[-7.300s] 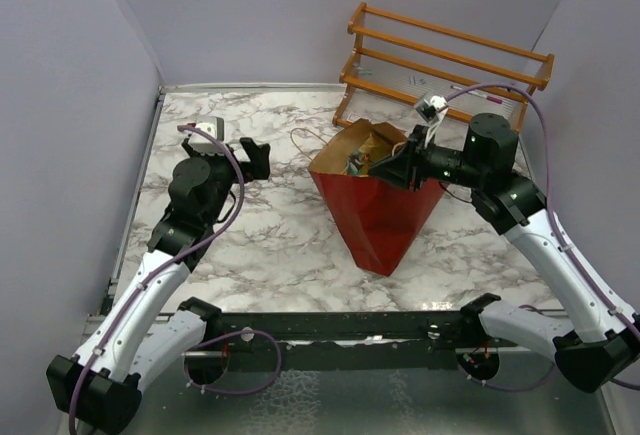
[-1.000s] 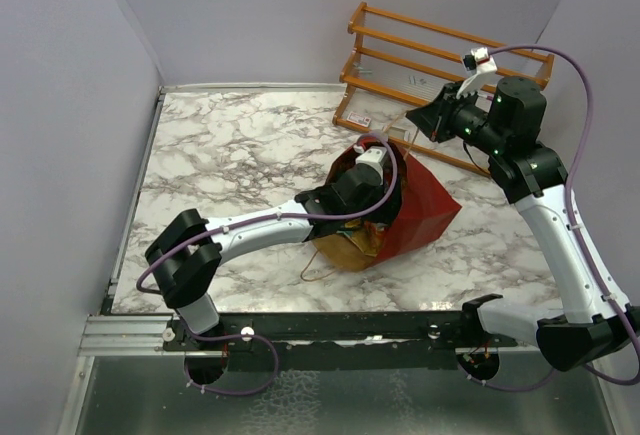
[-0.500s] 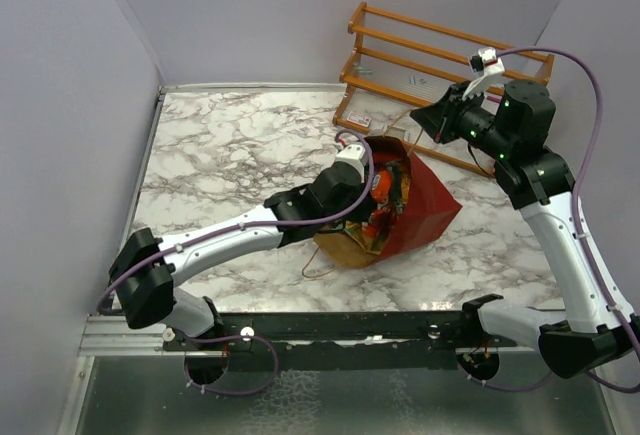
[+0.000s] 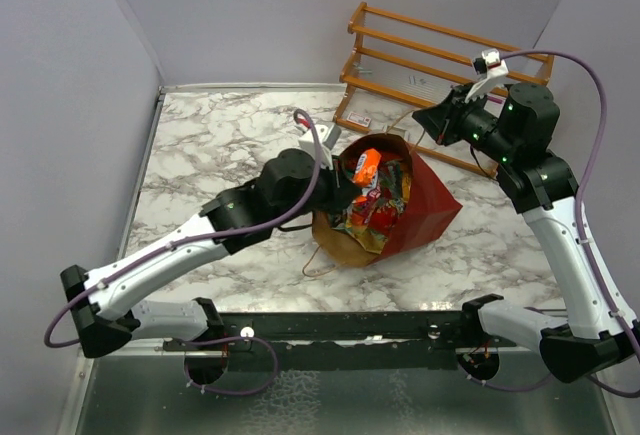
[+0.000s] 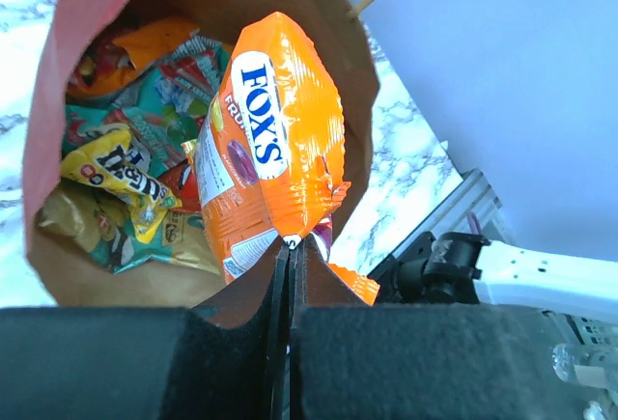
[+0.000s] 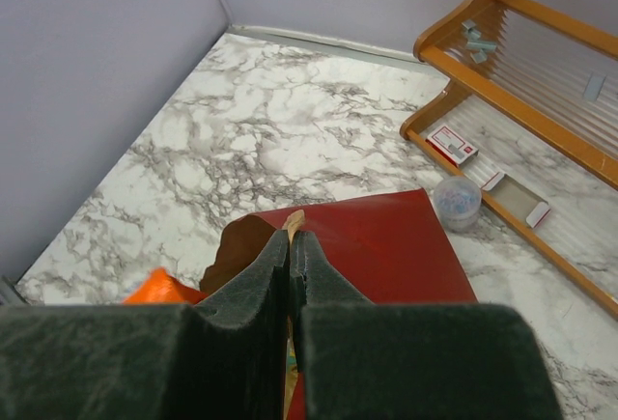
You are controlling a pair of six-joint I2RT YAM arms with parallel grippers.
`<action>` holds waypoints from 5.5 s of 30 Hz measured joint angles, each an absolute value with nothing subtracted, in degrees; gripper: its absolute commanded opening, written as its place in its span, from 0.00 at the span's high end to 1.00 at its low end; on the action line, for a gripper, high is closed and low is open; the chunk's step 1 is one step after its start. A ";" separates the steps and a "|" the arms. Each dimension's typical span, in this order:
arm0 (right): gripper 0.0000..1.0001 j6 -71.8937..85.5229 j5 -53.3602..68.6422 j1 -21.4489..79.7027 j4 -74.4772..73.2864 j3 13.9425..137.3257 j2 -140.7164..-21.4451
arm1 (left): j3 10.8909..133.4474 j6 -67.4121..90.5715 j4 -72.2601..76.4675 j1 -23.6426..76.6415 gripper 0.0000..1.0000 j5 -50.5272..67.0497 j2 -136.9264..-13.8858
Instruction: Take the snacks out of the paper bag
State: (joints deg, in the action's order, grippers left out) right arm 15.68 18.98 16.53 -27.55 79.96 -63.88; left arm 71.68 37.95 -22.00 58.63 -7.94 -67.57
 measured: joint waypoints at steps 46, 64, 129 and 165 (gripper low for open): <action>0.98 16.19 20.73 16.53 -27.88 76.31 -62.96 | 67.44 14.24 -34.39 13.39 1.00 -26.96 -81.67; 0.98 17.78 24.80 16.56 -28.86 76.31 -63.72 | 84.29 -15.59 -10.31 9.45 0.41 -27.70 -113.25; 0.98 20.29 29.43 16.53 -24.45 71.09 -62.94 | 55.07 49.84 -0.64 62.78 0.37 -37.04 -90.80; 0.98 20.27 29.43 16.53 -25.80 71.09 -61.04 | 55.22 42.28 -2.76 58.26 0.72 -26.65 -78.52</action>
